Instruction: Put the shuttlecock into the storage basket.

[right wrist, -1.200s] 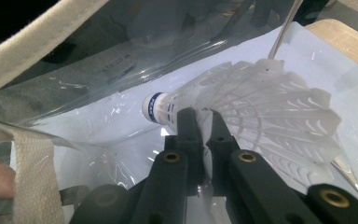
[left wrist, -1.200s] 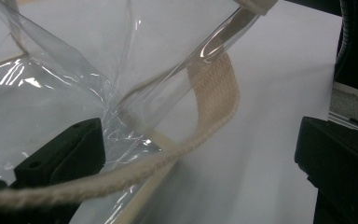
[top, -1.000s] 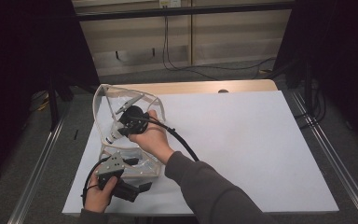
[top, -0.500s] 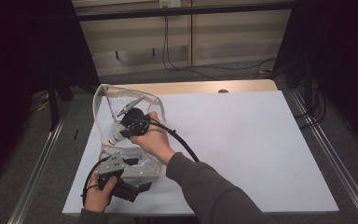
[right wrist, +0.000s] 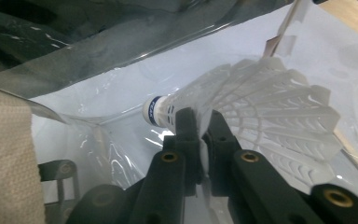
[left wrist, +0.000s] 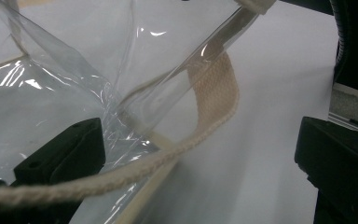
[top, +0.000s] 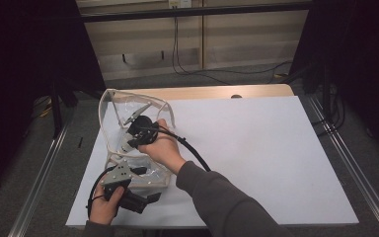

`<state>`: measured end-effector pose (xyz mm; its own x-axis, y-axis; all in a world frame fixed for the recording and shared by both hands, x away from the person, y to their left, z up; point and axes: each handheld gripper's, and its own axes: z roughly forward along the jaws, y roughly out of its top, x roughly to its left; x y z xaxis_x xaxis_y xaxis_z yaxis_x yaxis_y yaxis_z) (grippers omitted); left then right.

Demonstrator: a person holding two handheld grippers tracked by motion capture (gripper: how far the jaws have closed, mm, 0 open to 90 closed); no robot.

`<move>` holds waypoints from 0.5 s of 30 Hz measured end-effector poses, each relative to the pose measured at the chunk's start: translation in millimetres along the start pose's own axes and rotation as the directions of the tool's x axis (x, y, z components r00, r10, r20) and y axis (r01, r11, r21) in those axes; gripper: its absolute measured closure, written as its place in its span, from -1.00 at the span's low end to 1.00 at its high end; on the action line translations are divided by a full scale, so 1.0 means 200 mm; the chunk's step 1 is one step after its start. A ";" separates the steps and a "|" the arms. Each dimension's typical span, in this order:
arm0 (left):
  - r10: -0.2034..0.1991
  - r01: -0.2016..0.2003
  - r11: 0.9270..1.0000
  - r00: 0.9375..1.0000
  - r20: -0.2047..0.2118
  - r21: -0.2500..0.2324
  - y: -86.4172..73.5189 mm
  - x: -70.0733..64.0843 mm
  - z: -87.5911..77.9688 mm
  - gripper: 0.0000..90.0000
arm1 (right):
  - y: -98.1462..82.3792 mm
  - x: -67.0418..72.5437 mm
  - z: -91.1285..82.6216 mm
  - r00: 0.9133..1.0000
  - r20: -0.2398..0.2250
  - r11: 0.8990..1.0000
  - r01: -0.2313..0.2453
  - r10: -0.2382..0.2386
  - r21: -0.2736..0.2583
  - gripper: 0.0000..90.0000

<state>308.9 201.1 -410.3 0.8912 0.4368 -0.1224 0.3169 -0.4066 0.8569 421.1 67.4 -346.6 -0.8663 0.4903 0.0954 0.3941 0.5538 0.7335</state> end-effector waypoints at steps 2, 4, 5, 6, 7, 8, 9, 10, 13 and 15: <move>0.001 -0.001 1.000 1.000 -0.001 0.000 0.00 0.00 0.00 -0.96 | 0.00 0.00 0.01 1.000 0.004 1.000 -0.003 0.003 0.009 0.66; 0.001 -0.001 1.000 1.000 0.000 0.000 0.00 0.00 0.00 -0.96 | 0.00 0.00 0.02 1.000 -0.007 1.000 0.007 -0.006 0.024 0.59; 0.000 0.000 1.000 1.000 0.000 -0.001 0.00 0.00 0.00 -0.96 | -0.01 0.01 0.02 1.000 0.011 1.000 0.006 -0.007 0.024 0.56; 0.002 -0.002 1.000 1.000 0.000 0.001 0.00 0.00 0.00 -0.96 | -0.01 0.00 0.02 1.000 0.012 1.000 0.004 -0.004 0.024 0.56; 0.002 -0.002 1.000 1.000 0.000 0.001 0.00 0.00 0.00 -0.96 | -0.01 0.00 0.02 1.000 0.002 1.000 0.003 -0.003 0.027 0.56; 0.001 -0.001 1.000 1.000 0.000 0.000 0.00 0.00 0.00 -0.96 | -0.01 0.00 0.02 1.000 0.006 1.000 0.000 -0.001 0.024 0.56; 0.001 -0.001 1.000 1.000 0.001 -0.001 0.00 0.00 0.00 -0.96 | -0.01 0.00 0.02 1.000 0.009 1.000 -0.006 0.006 0.023 0.56; 0.001 -0.001 1.000 1.000 0.001 -0.001 0.00 0.00 0.00 -0.96 | -0.01 0.00 0.02 1.000 0.007 1.000 -0.011 0.011 0.024 0.56; 0.001 -0.001 1.000 1.000 0.001 0.000 0.00 0.00 0.00 -0.96 | -0.01 0.00 0.02 1.000 0.008 1.000 -0.015 0.015 0.028 0.52; 0.001 -0.001 1.000 1.000 0.001 -0.001 0.00 0.00 0.00 -0.96 | -0.01 0.00 0.02 1.000 0.010 0.999 -0.018 0.018 0.029 0.50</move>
<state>309.1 200.9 -410.0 0.8919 0.4355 -0.1219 0.3157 -0.4064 0.8574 422.2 68.4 -350.4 -0.8559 0.5072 0.1015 0.4186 0.5639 0.7119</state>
